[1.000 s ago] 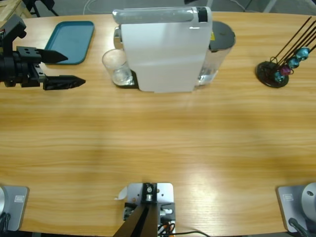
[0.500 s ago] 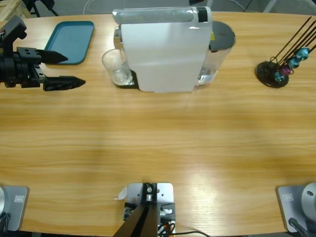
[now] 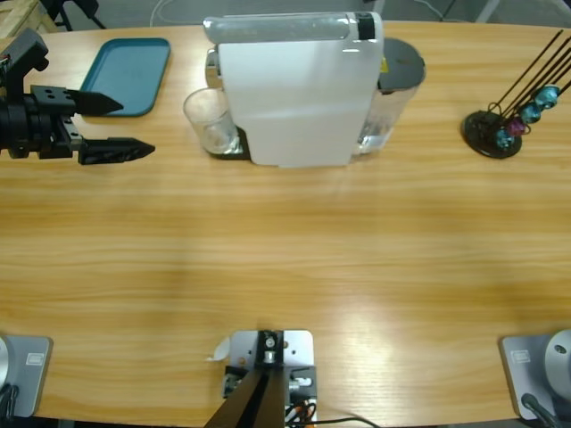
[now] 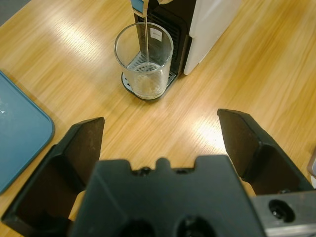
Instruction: Pour coffee
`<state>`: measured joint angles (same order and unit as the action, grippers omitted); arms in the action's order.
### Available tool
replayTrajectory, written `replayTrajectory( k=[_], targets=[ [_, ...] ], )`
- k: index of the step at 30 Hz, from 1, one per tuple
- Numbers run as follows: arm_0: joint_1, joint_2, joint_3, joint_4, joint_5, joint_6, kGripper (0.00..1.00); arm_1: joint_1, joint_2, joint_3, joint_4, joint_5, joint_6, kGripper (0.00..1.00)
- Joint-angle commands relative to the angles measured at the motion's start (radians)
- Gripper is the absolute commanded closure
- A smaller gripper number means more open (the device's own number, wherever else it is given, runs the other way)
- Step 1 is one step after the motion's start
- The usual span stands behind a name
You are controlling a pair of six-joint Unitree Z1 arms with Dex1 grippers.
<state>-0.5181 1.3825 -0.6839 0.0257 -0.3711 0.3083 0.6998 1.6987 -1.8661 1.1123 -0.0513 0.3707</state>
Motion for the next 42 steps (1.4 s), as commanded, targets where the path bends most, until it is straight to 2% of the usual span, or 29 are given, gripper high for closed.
replayTrajectory(
  k=[1,8,14,18,26,42],
  targets=[
    [-0.01,0.021,0.03,0.011,0.013,0.011,0.0,0.003,-0.233,0.341,-0.217,0.017,-0.067,0.0],
    [-0.024,0.053,0.025,0.011,0.029,0.021,0.0,0.003,-0.546,0.744,-0.365,0.052,-0.102,0.0],
    [-0.058,0.038,0.032,0.011,0.031,0.021,0.0,0.003,-0.656,0.845,-0.407,0.083,-0.162,0.0],
    [-0.063,0.04,0.029,0.011,0.091,0.05,0.0,0.004,-0.715,0.916,-0.487,0.085,-0.19,0.0],
    [-0.076,0.038,0.028,0.011,0.101,0.054,0.0,0.003,-0.759,1.038,-0.574,0.081,-0.178,0.0],
    [-0.091,0.016,0.027,0.011,0.111,0.048,0.0,0.003,-0.718,1.044,-0.633,0.096,-0.164,0.0]
  ],
)
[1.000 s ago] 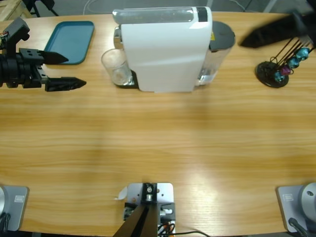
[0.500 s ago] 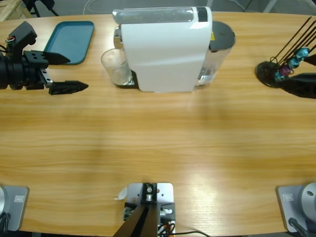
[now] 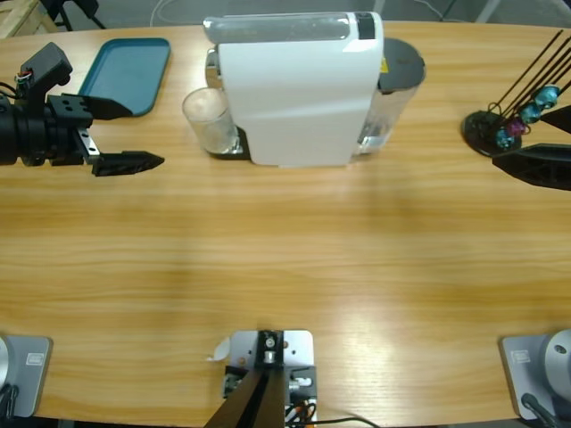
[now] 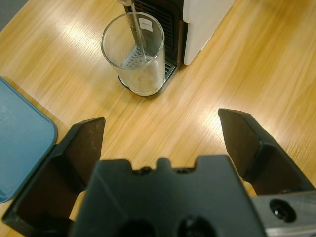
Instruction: Pour coffee
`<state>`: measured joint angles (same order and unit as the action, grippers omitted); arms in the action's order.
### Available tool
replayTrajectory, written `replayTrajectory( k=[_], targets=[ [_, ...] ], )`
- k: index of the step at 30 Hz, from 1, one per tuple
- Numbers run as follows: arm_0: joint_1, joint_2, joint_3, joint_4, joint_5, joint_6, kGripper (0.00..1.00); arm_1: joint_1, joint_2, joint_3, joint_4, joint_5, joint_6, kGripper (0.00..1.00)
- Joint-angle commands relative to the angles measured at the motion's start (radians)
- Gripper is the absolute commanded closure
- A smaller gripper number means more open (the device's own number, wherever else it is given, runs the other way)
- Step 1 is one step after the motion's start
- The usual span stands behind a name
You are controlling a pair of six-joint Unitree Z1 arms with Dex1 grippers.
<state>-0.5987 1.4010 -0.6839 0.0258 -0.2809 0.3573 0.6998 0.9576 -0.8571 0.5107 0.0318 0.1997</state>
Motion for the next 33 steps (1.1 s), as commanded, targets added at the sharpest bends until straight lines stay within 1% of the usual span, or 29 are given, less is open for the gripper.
replayTrajectory(
  k=[1,5,33],
  targets=[
    [-0.01,-0.002,0.027,0.011,0.03,-0.001,0.0,0.004,0.026,0.034,-0.033,0.013,0.008,0.0],
    [-0.01,-0.002,0.027,0.011,0.054,-0.001,0.0,0.003,0.039,0.024,-0.049,0.01,0.017,0.0],
    [-0.01,-0.004,0.035,0.011,0.072,-0.004,0.0,0.009,0.061,-0.011,-0.041,0.031,0.012,0.0]
  ],
)
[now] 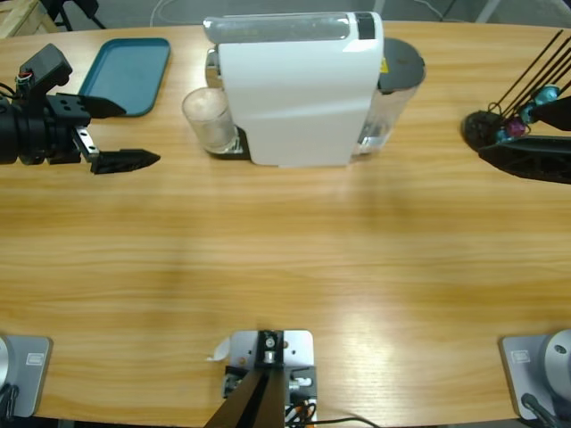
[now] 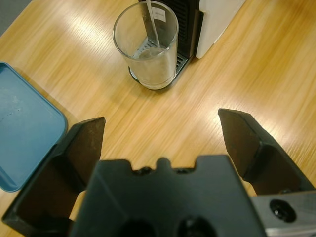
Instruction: Pour coffee
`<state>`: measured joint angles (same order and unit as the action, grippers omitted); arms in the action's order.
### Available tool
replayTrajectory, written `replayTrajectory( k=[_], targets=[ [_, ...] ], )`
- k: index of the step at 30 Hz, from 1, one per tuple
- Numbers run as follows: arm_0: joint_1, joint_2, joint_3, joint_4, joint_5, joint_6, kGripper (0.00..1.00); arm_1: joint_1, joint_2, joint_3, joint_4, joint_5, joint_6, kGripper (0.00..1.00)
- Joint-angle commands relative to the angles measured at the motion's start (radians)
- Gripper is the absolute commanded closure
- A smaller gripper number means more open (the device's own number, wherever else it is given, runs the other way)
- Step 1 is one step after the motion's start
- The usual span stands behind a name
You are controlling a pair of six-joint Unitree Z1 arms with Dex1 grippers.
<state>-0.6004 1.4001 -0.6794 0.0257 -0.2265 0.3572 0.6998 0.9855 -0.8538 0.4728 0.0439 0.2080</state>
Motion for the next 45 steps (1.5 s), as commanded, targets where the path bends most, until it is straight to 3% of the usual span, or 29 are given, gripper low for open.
replayTrajectory(
  k=[1,45],
  targets=[
    [-0.009,-0.003,0.031,0.011,0.018,-0.004,0.0,0.009,0.033,-0.014,-0.003,0.019,0.004,0.0],
    [-0.007,0.002,0.028,0.011,0.027,-0.021,0.0,0.017,0.044,-0.008,-0.014,0.024,-0.01,0.0]
  ],
)
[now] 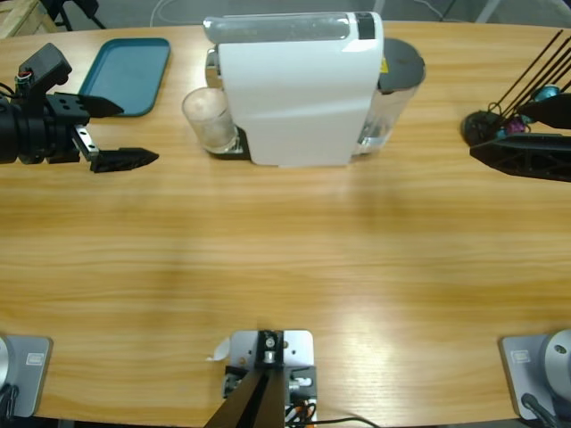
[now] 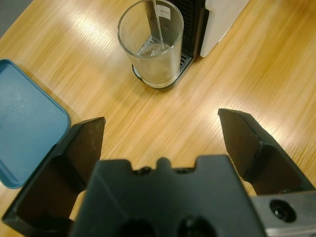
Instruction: Pour coffee
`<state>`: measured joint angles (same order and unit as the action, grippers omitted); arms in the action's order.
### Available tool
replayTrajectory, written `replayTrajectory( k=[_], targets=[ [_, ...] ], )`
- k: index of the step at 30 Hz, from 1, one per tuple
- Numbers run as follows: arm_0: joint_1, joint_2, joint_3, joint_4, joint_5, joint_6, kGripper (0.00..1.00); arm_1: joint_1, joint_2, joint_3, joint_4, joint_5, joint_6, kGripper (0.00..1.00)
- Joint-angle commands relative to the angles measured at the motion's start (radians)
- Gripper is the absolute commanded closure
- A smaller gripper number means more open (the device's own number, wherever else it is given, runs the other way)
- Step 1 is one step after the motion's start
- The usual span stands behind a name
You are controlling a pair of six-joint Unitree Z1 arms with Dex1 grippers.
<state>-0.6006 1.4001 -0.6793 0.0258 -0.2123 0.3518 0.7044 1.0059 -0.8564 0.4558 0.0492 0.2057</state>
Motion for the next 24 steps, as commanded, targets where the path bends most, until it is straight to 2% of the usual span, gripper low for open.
replayTrajectory(
  k=[1,24],
  targets=[
    [-0.007,0.003,0.027,0.011,0.013,-0.016,0.0,0.012,0.023,-0.006,0.003,0.018,-0.008,0.0],
    [-0.007,0.023,0.024,0.011,0.015,-0.014,0.0,0.012,0.034,-0.001,0.0,0.017,-0.008,0.0]
  ],
)
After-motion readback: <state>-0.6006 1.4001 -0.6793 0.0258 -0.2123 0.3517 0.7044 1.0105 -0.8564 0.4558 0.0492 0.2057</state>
